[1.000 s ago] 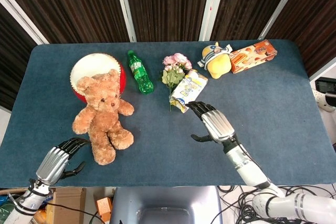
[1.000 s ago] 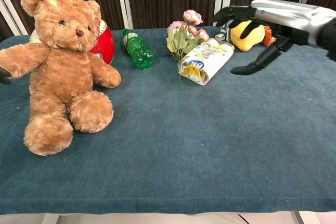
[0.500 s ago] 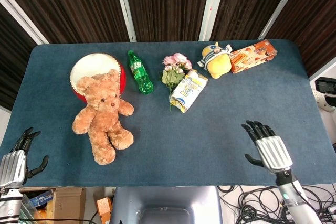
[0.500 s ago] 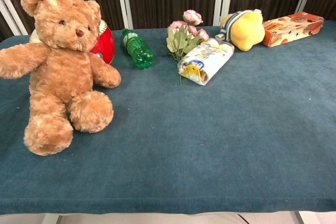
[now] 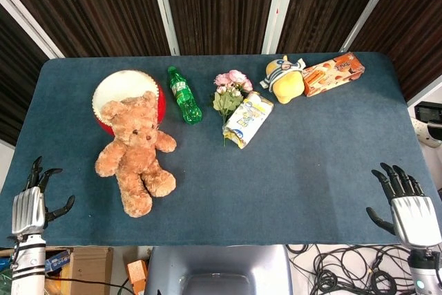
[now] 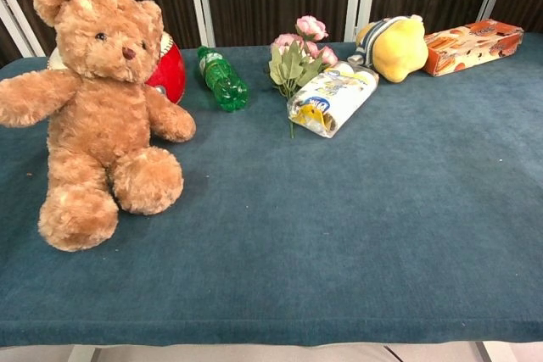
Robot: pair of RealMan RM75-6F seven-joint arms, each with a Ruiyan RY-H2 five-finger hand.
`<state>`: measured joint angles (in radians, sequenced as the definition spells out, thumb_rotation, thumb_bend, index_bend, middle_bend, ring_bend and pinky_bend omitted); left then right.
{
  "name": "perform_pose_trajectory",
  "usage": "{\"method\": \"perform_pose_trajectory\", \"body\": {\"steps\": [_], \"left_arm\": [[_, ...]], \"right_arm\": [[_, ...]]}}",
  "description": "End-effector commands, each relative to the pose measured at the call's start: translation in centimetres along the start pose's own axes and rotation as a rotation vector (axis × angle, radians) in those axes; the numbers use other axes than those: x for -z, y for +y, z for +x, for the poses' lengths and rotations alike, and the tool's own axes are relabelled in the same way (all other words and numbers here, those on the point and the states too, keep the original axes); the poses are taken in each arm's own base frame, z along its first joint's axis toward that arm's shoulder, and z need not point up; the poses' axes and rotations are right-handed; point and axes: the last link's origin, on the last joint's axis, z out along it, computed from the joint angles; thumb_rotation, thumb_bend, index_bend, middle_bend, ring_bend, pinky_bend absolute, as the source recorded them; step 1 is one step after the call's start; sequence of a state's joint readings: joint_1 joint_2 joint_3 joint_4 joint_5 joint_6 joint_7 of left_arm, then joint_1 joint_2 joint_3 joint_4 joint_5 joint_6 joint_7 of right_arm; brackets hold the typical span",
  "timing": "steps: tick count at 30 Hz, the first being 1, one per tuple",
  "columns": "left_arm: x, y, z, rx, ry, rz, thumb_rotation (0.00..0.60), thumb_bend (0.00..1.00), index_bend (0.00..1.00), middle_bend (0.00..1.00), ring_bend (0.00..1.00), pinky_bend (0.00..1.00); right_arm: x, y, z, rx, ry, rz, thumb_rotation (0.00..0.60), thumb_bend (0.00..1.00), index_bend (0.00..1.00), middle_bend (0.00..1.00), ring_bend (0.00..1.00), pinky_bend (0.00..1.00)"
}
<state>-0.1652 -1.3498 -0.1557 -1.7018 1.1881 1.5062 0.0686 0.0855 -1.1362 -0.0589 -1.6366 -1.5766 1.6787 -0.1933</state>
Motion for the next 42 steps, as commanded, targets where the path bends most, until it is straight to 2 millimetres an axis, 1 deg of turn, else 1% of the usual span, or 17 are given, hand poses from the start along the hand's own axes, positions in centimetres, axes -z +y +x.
{"method": "perform_pose_trajectory", "body": {"steps": [1,7,12,16,20,24,27,35,42], "left_arm": [[-1.8,0.3,-1.1,0.037,0.014,0.029,0.600,0.24,0.38,0.00,0.11,0.35],[-3.1,0.8,-1.8,0.082,0.034,0.071,0.600,0.23,0.38,0.00,0.11,0.35],[-3.2,1.4,-1.8,0.192,-0.075,0.082,0.600,0.23,0.35,0.00,0.10,0.35],[-3.5,1.9,-1.5,0.265,-0.110,0.087,0.600,0.23,0.34,0.00,0.10,0.35],[-3.8,2.7,-1.7,0.402,-0.157,0.095,0.600,0.23,0.34,0.00,0.10,0.36],[-4.2,2.7,-2.1,0.431,-0.158,0.104,0.600,0.24,0.34,0.00,0.11,0.37],[-4.3,3.0,-2.4,0.499,-0.185,0.118,0.600,0.24,0.34,0.00,0.11,0.37],[-4.4,3.8,-2.0,0.625,-0.269,0.112,0.600,0.24,0.34,0.00,0.11,0.37],[-4.6,4.5,-2.2,0.664,-0.285,0.102,0.600,0.24,0.34,0.00,0.11,0.38]], "right_arm": [[0.2,0.0,0.2,-0.016,-0.014,0.013,0.600,0.12,0.22,0.11,0.08,0.23],[0.3,-0.1,0.3,-0.034,-0.033,0.034,0.600,0.12,0.23,0.11,0.08,0.23],[0.3,-0.1,0.4,-0.052,-0.031,0.044,0.600,0.12,0.23,0.11,0.08,0.23],[0.3,-0.1,0.4,-0.065,-0.028,0.052,0.600,0.12,0.24,0.11,0.08,0.23],[0.3,-0.1,0.3,-0.073,-0.033,0.056,0.600,0.12,0.24,0.11,0.08,0.23],[0.3,-0.2,0.3,-0.081,-0.043,0.061,0.600,0.12,0.24,0.11,0.08,0.23],[0.3,-0.2,0.3,-0.084,-0.041,0.061,0.600,0.12,0.24,0.11,0.08,0.23],[0.3,-0.1,0.2,-0.086,-0.038,0.058,0.600,0.12,0.24,0.11,0.08,0.23],[0.3,-0.1,0.0,-0.086,-0.046,0.055,0.600,0.12,0.25,0.11,0.08,0.23]]}}
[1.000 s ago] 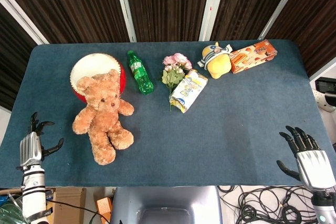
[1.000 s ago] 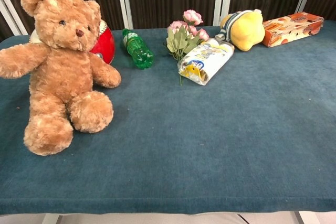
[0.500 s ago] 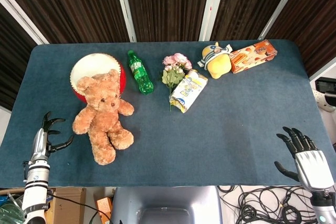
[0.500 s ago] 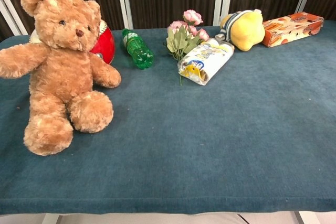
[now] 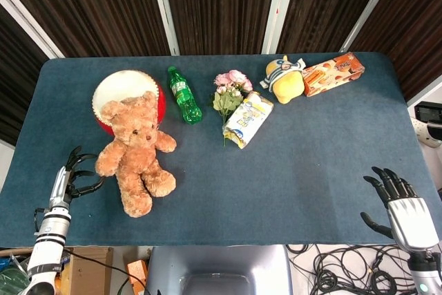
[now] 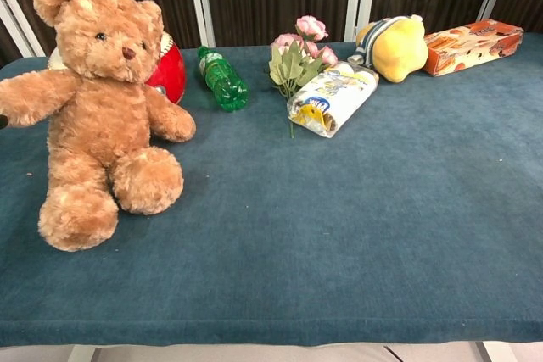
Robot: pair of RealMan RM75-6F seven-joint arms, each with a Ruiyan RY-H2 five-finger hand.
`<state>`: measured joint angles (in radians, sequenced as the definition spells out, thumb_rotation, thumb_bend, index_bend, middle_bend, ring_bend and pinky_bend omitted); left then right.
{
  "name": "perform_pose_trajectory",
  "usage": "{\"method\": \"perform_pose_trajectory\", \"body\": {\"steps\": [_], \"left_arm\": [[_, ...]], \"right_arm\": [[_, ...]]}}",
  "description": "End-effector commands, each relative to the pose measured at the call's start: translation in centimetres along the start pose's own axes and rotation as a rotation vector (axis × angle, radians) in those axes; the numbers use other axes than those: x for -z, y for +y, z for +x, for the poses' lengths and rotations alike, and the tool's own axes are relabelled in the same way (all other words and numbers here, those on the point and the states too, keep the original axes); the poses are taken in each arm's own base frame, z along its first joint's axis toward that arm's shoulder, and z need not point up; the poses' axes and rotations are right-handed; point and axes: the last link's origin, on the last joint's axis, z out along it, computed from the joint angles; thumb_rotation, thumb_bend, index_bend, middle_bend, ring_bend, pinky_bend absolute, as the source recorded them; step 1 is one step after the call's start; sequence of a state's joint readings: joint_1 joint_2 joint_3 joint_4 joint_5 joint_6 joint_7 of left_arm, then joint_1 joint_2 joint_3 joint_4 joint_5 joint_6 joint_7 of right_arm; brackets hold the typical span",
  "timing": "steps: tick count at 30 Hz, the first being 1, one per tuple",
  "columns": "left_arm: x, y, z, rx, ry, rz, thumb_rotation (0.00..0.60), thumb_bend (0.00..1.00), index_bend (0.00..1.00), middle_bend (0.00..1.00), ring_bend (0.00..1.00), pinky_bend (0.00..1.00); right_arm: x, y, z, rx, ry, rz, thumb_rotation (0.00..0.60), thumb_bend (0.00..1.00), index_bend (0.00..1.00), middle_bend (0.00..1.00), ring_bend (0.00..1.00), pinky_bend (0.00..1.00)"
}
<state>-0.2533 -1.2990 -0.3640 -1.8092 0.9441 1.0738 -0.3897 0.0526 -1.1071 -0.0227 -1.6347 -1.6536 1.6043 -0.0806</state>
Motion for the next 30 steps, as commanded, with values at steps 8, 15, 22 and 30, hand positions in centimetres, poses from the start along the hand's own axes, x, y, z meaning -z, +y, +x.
{"method": "perform_pose_trajectory", "body": {"steps": [8,15,22,30], "left_arm": [[-1.0,0.3,-1.2,0.026,0.015,-0.013,0.600,0.25,0.34,0.00,0.11,0.38],[-1.5,0.4,-1.7,0.024,0.043,-0.028,0.600,0.26,0.38,0.00,0.11,0.39],[-1.4,0.6,-1.8,0.036,0.052,-0.049,0.600,0.34,0.51,0.02,0.13,0.39],[-1.5,1.1,-1.4,-0.052,0.105,-0.104,0.600,0.50,0.59,0.09,0.14,0.39]], "right_arm": [[0.0,0.0,-0.1,-0.003,-0.005,-0.004,0.600,0.12,0.25,0.11,0.08,0.23],[0.0,0.0,-0.1,-0.005,-0.007,-0.003,0.600,0.12,0.25,0.11,0.08,0.23],[0.0,0.0,-0.2,-0.006,-0.007,-0.002,0.600,0.12,0.26,0.11,0.08,0.23],[0.0,0.0,-0.3,-0.009,-0.018,-0.002,0.600,0.12,0.26,0.11,0.08,0.23]]}}
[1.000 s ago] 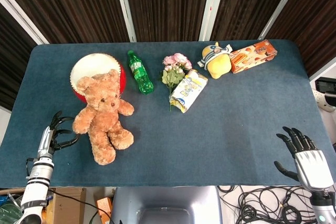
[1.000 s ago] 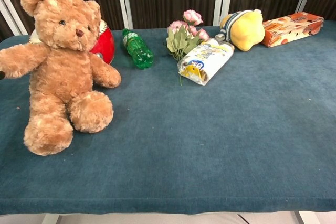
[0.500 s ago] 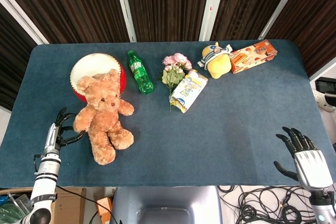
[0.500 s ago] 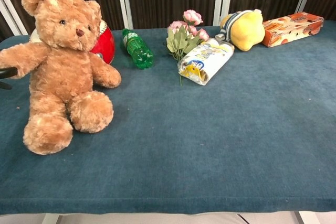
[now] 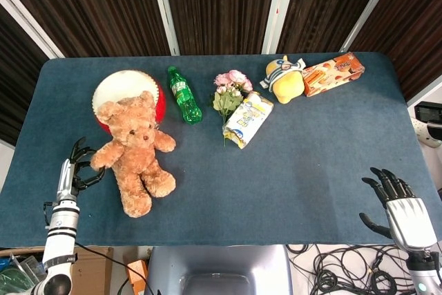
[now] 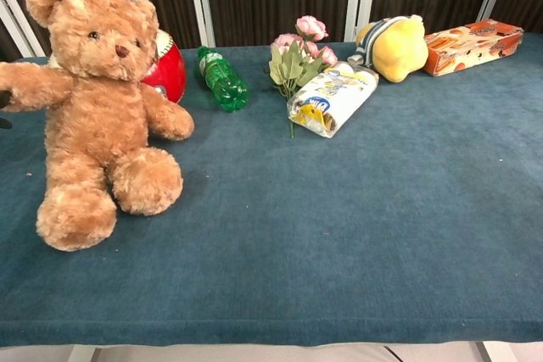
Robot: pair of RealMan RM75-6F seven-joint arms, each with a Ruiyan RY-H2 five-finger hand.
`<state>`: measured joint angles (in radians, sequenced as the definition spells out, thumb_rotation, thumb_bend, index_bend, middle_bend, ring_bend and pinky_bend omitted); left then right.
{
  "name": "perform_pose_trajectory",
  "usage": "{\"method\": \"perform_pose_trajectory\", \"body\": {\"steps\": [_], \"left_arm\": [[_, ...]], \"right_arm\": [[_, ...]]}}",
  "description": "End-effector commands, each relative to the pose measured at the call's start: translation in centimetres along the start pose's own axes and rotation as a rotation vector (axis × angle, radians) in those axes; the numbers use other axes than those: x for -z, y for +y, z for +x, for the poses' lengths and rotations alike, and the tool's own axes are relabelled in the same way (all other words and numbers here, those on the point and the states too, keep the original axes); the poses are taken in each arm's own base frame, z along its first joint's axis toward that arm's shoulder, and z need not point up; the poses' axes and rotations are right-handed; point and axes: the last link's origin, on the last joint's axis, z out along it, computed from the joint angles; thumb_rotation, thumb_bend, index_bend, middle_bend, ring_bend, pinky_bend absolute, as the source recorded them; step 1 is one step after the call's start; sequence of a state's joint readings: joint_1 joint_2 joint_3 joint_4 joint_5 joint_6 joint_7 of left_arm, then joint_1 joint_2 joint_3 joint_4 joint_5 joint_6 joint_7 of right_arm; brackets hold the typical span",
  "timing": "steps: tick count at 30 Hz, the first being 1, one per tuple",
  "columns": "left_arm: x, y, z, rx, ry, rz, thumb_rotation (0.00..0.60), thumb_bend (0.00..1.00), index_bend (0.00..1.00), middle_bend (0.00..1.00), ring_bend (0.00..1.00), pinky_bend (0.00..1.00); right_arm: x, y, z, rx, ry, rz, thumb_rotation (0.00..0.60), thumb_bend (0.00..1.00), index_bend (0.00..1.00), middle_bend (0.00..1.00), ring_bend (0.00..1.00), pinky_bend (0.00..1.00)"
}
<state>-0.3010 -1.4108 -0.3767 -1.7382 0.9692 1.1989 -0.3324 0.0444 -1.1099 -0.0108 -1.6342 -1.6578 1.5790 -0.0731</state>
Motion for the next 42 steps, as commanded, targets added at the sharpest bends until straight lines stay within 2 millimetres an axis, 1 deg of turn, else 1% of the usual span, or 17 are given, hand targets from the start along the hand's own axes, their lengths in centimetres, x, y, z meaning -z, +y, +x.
{"method": "perform_pose_trajectory", "body": {"steps": [1,9,18,20,25,27,33,35,37,42], "left_arm": [[0.0,0.0,0.0,-0.039,0.020,-0.017,0.600,0.50,0.59,0.09,0.14,0.39],[0.2,-0.9,-0.2,-0.063,-0.008,0.024,0.600,0.51,0.59,0.11,0.14,0.39],[0.3,1.2,0.1,-0.077,-0.007,-0.053,0.600,0.50,0.60,0.11,0.14,0.39],[0.5,1.0,0.1,-0.084,-0.010,-0.045,0.600,0.50,0.60,0.11,0.14,0.39],[0.3,-0.2,0.0,-0.089,-0.020,0.005,0.600,0.50,0.60,0.10,0.14,0.39],[0.1,-0.3,0.0,-0.085,-0.025,0.012,0.600,0.50,0.60,0.10,0.14,0.39],[0.3,1.1,0.2,-0.087,-0.012,-0.052,0.600,0.50,0.60,0.10,0.14,0.39],[0.5,1.2,0.3,-0.096,-0.004,-0.063,0.600,0.50,0.60,0.10,0.14,0.39],[0.6,1.0,0.3,-0.106,0.000,-0.057,0.600,0.50,0.60,0.10,0.14,0.39],[0.3,-0.4,0.2,-0.101,-0.011,-0.002,0.600,0.50,0.60,0.10,0.14,0.39]], "right_arm": [[0.0,0.0,0.0,0.000,-0.003,0.000,0.600,0.12,0.26,0.11,0.08,0.23],[0.0,0.0,-0.2,-0.003,-0.017,0.002,0.600,0.12,0.27,0.11,0.08,0.23],[0.0,0.0,-0.2,-0.003,-0.017,-0.001,0.600,0.12,0.27,0.11,0.08,0.23],[0.0,0.0,-0.3,-0.003,-0.021,-0.001,0.600,0.12,0.27,0.11,0.08,0.23],[-0.1,0.0,-0.4,-0.005,-0.031,-0.003,0.600,0.12,0.27,0.11,0.08,0.23],[-0.1,0.0,-0.4,-0.005,-0.033,-0.004,0.600,0.12,0.27,0.11,0.08,0.23],[-0.1,0.0,-0.4,-0.006,-0.032,-0.007,0.600,0.12,0.27,0.11,0.08,0.23],[-0.1,0.0,-0.4,-0.007,-0.036,-0.008,0.600,0.12,0.27,0.11,0.08,0.23],[-0.1,0.0,-0.5,-0.006,-0.039,-0.008,0.600,0.12,0.27,0.11,0.08,0.23],[-0.1,0.0,-0.6,-0.007,-0.046,-0.009,0.600,0.12,0.27,0.11,0.08,0.23]]}}
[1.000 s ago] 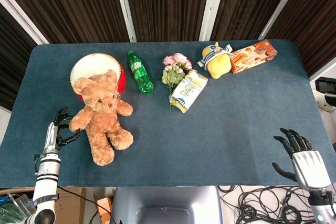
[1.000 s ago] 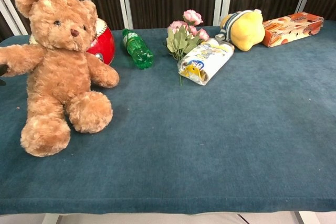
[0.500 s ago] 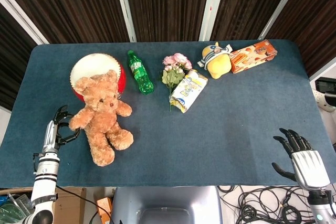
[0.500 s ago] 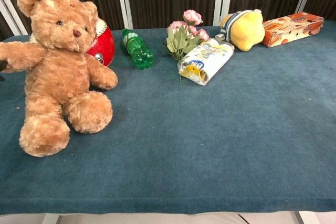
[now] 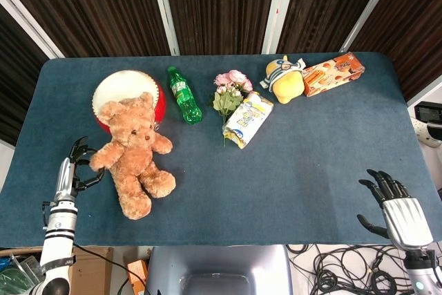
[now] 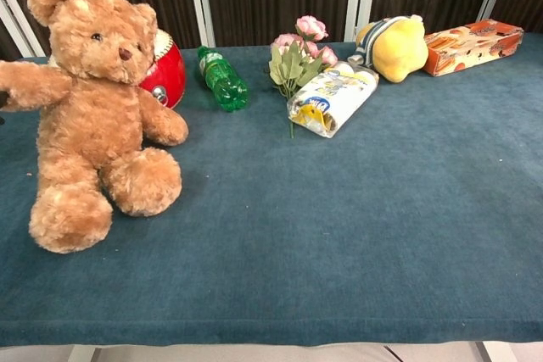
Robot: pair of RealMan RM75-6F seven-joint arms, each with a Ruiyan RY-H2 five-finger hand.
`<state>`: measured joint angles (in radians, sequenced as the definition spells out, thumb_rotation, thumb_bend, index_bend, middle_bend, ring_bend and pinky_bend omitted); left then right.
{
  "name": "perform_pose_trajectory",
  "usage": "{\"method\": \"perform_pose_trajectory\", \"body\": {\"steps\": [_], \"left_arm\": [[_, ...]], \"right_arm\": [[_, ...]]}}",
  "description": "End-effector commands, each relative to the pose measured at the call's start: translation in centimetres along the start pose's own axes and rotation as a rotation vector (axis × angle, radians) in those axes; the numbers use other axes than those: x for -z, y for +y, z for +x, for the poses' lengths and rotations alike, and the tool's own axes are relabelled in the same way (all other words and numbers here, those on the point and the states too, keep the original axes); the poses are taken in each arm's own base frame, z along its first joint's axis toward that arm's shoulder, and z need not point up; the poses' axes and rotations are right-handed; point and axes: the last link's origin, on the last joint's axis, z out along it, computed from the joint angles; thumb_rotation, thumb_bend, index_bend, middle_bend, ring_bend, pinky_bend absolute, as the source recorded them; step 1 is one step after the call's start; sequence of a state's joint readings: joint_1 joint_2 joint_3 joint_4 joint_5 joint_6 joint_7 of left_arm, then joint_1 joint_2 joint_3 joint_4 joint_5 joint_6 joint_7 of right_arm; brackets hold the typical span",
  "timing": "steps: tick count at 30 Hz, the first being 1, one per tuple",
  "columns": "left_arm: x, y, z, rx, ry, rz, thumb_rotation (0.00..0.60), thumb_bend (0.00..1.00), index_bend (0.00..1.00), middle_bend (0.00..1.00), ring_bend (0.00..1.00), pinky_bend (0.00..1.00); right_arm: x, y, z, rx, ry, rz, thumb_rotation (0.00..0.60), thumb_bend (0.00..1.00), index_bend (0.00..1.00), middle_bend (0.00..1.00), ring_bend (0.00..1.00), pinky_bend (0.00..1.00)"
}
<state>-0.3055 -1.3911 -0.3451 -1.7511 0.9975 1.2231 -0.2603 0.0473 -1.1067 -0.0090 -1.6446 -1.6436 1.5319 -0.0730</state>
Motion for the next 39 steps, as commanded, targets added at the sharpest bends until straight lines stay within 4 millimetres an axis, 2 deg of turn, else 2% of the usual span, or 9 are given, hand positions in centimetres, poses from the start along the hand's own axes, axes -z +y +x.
{"method": "perform_pose_trajectory", "body": {"steps": [1,10,17,20,23,28,31,39], "left_arm": [[-0.2,-0.7,-0.1,0.000,-0.002,0.026,0.600,0.50,0.60,0.10,0.14,0.39],[0.1,0.5,0.0,-0.029,0.022,-0.041,0.600,0.50,0.60,0.09,0.14,0.39],[0.1,-0.9,-0.3,-0.028,0.006,0.010,0.600,0.50,0.59,0.07,0.13,0.39],[0.0,-1.0,-0.3,-0.039,-0.003,0.009,0.600,0.49,0.52,0.01,0.13,0.39],[0.3,-0.9,0.0,-0.058,-0.027,-0.006,0.600,0.48,0.41,0.00,0.11,0.39],[1.6,-0.9,0.9,-0.145,-0.106,-0.055,0.600,0.42,0.11,0.00,0.07,0.37],[2.3,-1.1,1.9,-0.241,-0.121,-0.096,0.600,0.37,0.01,0.00,0.02,0.36],[5.1,-2.1,6.9,-0.644,0.045,-0.187,0.600,0.30,0.00,0.00,0.00,0.32]], "right_arm": [[0.0,0.0,0.0,0.000,-0.001,-0.001,0.600,0.12,0.27,0.11,0.08,0.23],[0.0,0.0,-0.1,0.001,-0.001,-0.001,0.600,0.12,0.27,0.11,0.08,0.23],[0.0,0.0,-0.1,0.002,-0.006,-0.006,0.600,0.12,0.27,0.11,0.08,0.23],[-0.1,0.1,-0.1,0.002,-0.007,-0.008,0.600,0.12,0.27,0.11,0.08,0.23],[-0.1,0.1,-0.1,0.003,-0.006,-0.007,0.600,0.12,0.27,0.11,0.08,0.23],[-0.1,0.1,-0.1,0.005,-0.004,-0.010,0.600,0.12,0.26,0.11,0.08,0.23],[-0.2,0.1,-0.1,0.006,0.000,-0.012,0.600,0.12,0.26,0.11,0.08,0.23],[-0.5,0.3,0.3,-0.004,0.036,-0.028,0.600,0.12,0.23,0.11,0.08,0.23]]}}
